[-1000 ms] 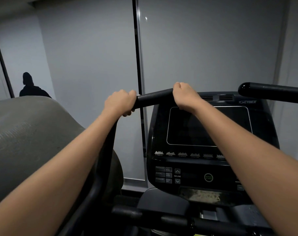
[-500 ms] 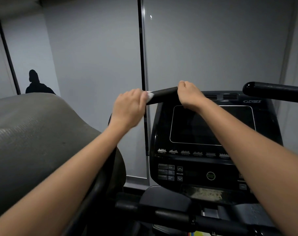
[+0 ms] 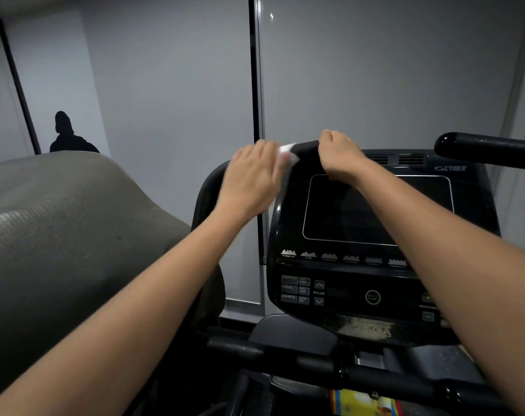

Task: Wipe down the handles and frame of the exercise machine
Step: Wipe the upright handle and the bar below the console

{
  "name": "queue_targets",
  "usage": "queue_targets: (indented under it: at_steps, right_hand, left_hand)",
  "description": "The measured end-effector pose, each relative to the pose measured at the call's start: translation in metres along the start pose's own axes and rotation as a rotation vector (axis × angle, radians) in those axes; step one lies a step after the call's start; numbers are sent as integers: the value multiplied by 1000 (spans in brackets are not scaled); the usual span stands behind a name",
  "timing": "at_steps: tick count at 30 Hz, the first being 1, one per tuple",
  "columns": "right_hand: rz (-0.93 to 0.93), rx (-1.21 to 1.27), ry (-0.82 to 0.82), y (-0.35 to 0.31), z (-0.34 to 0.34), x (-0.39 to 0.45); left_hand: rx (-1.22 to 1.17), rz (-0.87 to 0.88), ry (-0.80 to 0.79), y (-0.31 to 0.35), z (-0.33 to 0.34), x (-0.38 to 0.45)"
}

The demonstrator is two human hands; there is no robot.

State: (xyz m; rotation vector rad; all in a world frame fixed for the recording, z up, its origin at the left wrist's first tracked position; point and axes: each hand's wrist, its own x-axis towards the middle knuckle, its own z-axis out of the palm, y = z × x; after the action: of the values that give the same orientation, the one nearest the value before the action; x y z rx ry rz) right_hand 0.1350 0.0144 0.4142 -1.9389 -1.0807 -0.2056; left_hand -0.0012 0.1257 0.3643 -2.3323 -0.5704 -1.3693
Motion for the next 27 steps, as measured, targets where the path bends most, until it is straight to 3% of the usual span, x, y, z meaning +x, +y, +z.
queue_targets:
  at_steps: [4, 6, 9, 12, 14, 19, 23, 27]
  right_hand:
    - [-20, 0, 4, 1, 0, 1]
    - [-39, -54, 5, -2, 0, 1]
    - [-67, -304, 66, -5, -3, -2]
    - [-232, -596, 119, -20, 2, -9]
    - [-358, -677, 55, -39, 14, -11]
    - [-430, -702, -89, -63, 31, -6]
    - [-450, -772, -86, -60, 32, -5]
    - [-444, -791, -92, -61, 32, -6]
  left_hand:
    - [-94, -187, -41, -41, -15, -17]
    - [-253, -389, -135, -52, -21, -22]
    - [-689, -800, -150, -64, -23, -46]
    - [-923, -1006, -185, -63, -22, -88]
    - [-941, -1063, -274, -60, -24, -119]
    - [-1019, -1209, -499, -61, -39, -169]
    - [-1129, -1315, -299, -58, -31, -120]
    - [-938, -1065, -191, -60, -27, -48]
